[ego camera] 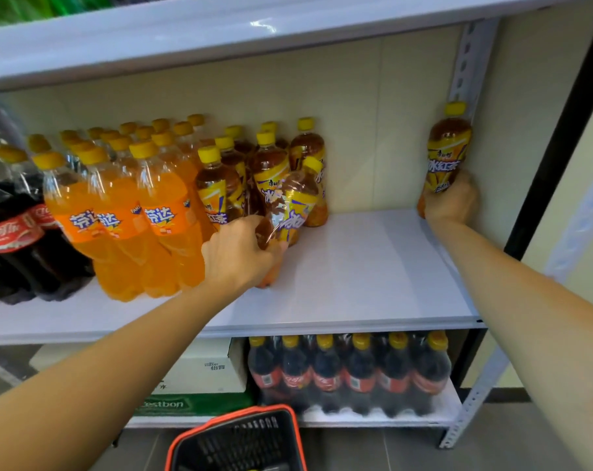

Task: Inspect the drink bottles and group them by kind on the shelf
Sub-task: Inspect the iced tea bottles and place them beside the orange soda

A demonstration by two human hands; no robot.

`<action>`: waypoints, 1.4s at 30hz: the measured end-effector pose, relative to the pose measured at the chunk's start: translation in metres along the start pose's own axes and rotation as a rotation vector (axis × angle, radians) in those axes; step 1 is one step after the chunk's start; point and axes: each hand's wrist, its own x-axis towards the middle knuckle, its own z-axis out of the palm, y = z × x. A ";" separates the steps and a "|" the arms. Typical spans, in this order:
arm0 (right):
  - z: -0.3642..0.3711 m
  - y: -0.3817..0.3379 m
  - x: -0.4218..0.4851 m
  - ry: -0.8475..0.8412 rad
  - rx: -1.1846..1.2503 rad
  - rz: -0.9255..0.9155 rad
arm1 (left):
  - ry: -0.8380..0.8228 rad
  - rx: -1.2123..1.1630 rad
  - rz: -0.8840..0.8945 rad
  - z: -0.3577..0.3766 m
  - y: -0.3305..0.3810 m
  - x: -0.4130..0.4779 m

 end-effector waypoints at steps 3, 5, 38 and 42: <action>-0.005 -0.001 -0.012 0.024 0.059 -0.007 | 0.046 -0.265 -0.146 0.011 0.008 -0.005; -0.010 -0.002 -0.020 -0.017 0.145 0.003 | 0.085 -0.384 -0.208 0.020 0.013 -0.005; -0.052 -0.068 -0.174 -0.358 0.341 -0.612 | 0.220 -0.835 0.348 -0.050 0.024 -0.007; -0.028 -0.075 -0.168 -0.533 0.504 -0.393 | 0.288 -0.311 0.447 -0.057 0.013 0.022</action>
